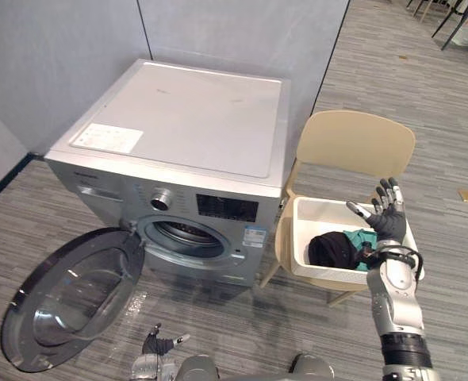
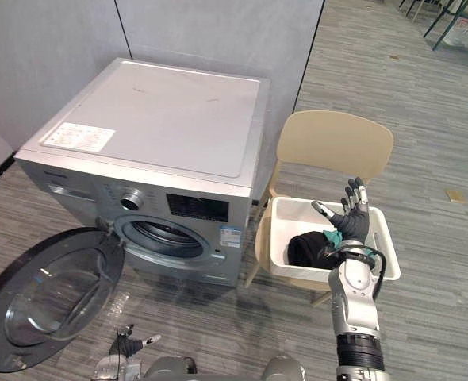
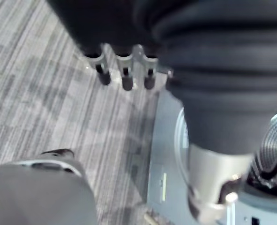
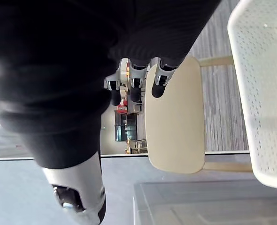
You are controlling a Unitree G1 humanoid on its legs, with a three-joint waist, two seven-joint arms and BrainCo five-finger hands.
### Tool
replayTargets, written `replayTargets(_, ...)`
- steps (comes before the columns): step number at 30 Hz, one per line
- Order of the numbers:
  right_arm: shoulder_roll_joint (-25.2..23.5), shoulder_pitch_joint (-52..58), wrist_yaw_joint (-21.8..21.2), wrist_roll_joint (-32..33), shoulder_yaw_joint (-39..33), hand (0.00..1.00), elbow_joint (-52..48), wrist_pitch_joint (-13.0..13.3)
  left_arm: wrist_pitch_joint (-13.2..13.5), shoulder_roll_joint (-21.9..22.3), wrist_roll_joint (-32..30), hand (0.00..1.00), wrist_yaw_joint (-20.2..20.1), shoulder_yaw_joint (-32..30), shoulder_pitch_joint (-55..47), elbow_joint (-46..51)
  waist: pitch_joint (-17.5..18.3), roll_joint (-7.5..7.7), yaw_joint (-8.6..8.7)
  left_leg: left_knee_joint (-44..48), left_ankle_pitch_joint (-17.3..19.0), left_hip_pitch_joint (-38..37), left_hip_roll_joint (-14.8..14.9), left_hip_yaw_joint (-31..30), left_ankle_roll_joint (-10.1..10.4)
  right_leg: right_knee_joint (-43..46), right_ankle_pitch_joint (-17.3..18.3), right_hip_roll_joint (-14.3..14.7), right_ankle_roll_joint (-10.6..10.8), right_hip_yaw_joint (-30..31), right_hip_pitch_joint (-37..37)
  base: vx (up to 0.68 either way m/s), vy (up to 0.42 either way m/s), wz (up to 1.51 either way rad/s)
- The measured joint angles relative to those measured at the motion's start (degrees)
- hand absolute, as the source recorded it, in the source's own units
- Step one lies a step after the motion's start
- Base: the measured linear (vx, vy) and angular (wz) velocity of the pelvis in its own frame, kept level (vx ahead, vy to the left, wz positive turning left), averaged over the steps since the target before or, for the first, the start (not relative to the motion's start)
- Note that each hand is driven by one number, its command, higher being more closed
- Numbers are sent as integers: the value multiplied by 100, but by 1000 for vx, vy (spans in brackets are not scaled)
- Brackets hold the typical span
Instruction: Pick up the laundry basket with both hands and put the clothes into the washing machine.
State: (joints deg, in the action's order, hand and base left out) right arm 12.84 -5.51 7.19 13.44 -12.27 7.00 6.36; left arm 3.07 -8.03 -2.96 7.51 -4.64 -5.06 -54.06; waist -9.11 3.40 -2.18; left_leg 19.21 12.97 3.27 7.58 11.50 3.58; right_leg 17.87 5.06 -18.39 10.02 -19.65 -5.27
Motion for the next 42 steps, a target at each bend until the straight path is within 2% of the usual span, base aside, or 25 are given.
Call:
replayTargets(2, 519, 26, -184, -66, 5, 0, 456, -174, 75, 128, -54, 0, -80, -20, -56, 65, 44, -196, -10, -395, -244, 2, 185, -220, 241, -244, 25, 267, -93, -353, 105, 71, -205, 37)
replayTargets(4, 923, 19, -392, -118, 134, 0, 774, -284, 100, 209, 7, 0, -107, -190, -118, 60, 75, -264, -8, -758, -507, -6, 243, -353, 360, -343, 17, 408, -156, -553, 115, 115, -167, 36)
replayTargets(5, 1098, 8, -520, -187, 211, 0, 921, -330, 101, 266, 100, 0, -103, -393, -183, 59, 83, -279, -17, -947, -655, -3, 313, -391, 430, -420, -6, 497, -195, -668, 139, 120, -135, 34)
replayTargets(8, 1307, -199, -749, -368, 462, 0, 1235, -403, 88, 282, 178, 0, -106, -612, -378, 59, 75, -264, -22, -1143, -805, -11, 431, -508, 537, -619, -68, 666, -286, -867, 239, 103, -100, 20)
replayTargets(13, 1763, -968, -1042, -657, 1153, 0, 1938, -440, 104, 287, 214, 0, -126, -679, -502, 75, -59, -208, -51, -1336, -1085, 57, 366, -491, 500, -1040, -326, 679, -345, -945, 295, 18, -2, 4)
replayTargets(17, 2124, -1904, -1183, -874, 1875, 0, 2431, -434, 138, 290, 269, 0, -126, -676, -429, 227, -422, -220, -188, -1305, -1131, 384, 348, -435, 464, -973, -419, 649, -426, -831, -129, -104, 26, -14)
replayTargets(20, 2441, -2664, -1376, -1050, 2457, 0, 2934, -452, 187, 284, 533, 0, -118, -680, -324, 319, -785, -242, -240, -1297, -1174, 526, 331, -426, 420, -840, -427, 607, -438, -802, -329, -139, 8, -2)
replayTargets(21, 2571, -2861, -1408, -1222, 2599, 0, 3002, -451, 194, 289, 777, 0, -104, -678, -270, 380, -895, -248, -307, -1272, -1178, 580, 323, -418, 413, -736, -423, 577, -443, -750, -436, -136, 7, -10)
replayTargets(22, 2667, -2968, -1451, -1297, 2645, 0, 3019, -451, 226, 298, 947, 0, -97, -679, -245, 459, -939, -246, -352, -1244, -1187, 665, 311, -408, 400, -677, -419, 552, -449, -715, -544, -137, 5, -8)
replayTargets(25, 2862, -3362, -1489, -1466, 2696, 0, 3216, -455, 303, 299, 1255, 0, -78, -683, -214, 692, -1131, -264, -340, -1213, -1236, 787, 231, -408, 346, -464, -407, 431, -466, -669, -753, -132, 20, 0)
replayTargets(28, 3115, -3677, -1481, -1637, 2847, 0, 3357, -508, 370, 290, 1257, 0, 21, -709, -128, 801, -1333, -264, -342, -1136, -1255, 914, 162, -369, 316, -298, -407, 327, -466, -608, -948, -98, 9, -4)
replayTargets(32, 3161, -4085, -1346, -1805, 2857, 0, 3657, -561, 383, 267, 1367, 0, 48, -729, 61, 894, -1603, -270, -330, -985, -1253, 1092, 150, -361, 312, -183, -427, 318, -493, -536, -1139, -95, -4, -4)
replayTargets(37, 3175, -4521, -1075, -2154, 2805, 0, 3984, -685, 383, 270, 1536, 0, 147, -729, 195, 873, -1641, -291, -337, -875, -1262, 1391, 157, -355, 297, -134, -478, 329, -562, -462, -1442, -32, -1, -7)
replayTargets(42, 3175, -4544, -1056, -2207, 2768, 0, 4008, -687, 377, 275, 1637, 0, 158, -732, 275, 615, -1653, -307, -334, -827, -1261, 1503, 151, -356, 296, -81, -477, 327, -563, -415, -1580, 8, 0, -2)
